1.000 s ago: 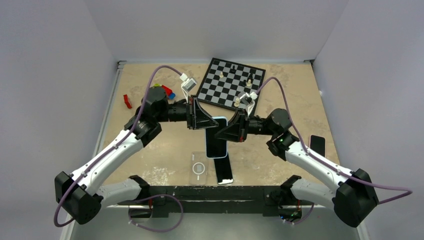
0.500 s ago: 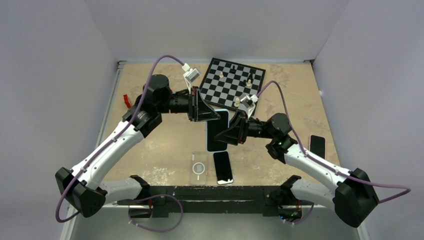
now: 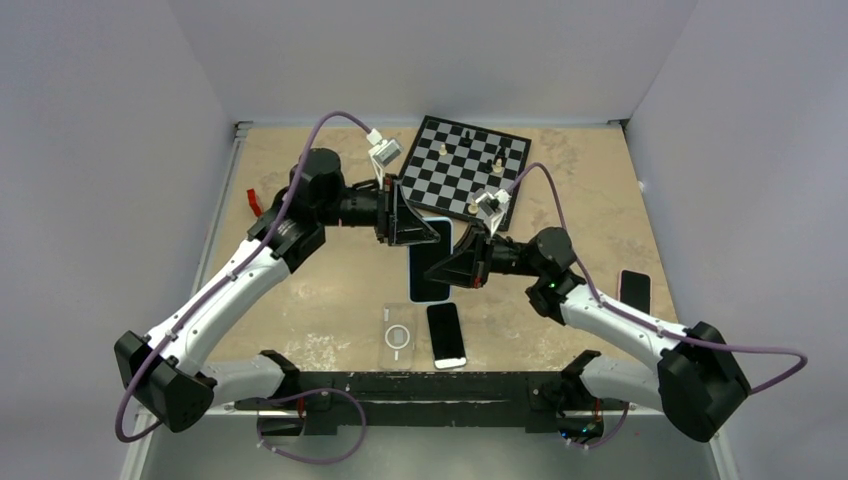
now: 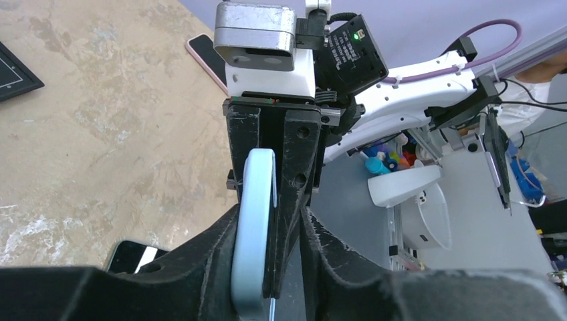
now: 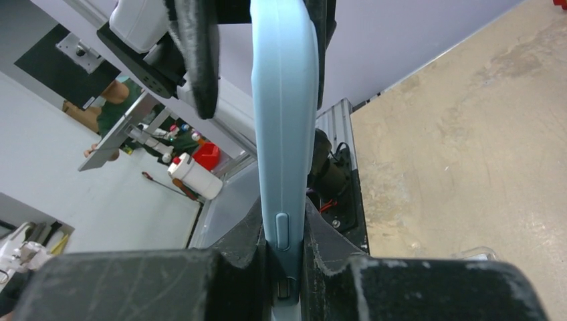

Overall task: Take the phone out of the phone case
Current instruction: Remove the phone case from the phone.

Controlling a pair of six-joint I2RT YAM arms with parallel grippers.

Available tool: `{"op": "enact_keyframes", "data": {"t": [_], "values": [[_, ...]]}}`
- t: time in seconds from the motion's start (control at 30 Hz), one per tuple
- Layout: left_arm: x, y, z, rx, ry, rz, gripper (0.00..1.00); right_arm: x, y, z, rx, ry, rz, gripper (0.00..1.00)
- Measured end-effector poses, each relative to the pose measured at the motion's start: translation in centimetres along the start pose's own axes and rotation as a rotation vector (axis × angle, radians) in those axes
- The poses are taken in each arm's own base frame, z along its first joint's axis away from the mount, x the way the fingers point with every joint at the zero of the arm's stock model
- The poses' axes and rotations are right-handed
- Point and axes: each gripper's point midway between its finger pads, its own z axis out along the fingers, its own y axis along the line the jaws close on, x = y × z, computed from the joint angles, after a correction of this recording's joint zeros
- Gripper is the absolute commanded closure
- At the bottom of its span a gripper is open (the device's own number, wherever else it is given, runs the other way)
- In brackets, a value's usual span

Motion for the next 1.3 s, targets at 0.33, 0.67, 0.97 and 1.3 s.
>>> {"op": "enact_keyframes", "data": {"t": [0.33, 0.67, 0.97, 1.3], "values": [[0.2, 0.1, -0.3, 0.002, -0.015, 0.029, 0.74, -0.7, 0.5, 1.0, -0.036, 0.005, -0.023, 1.00], [0.3, 0.1, -0.6, 0.001, -0.025, 0.050, 1.00, -1.0, 0.4, 1.8, -0.031, 0.016, -0.037, 0.54], [0.7, -1.1, -2.4, -0.017, -0.046, 0.088, 1.00, -0.2, 1.3, -0.4, 0.053, -0.009, -0.082, 0.21], [0.7, -0.8, -2.9, -0.048, -0.045, 0.010, 1.00, 3.4, 2.4, -0.4, -0.071, 0.093, -0.054, 0.51]]}}
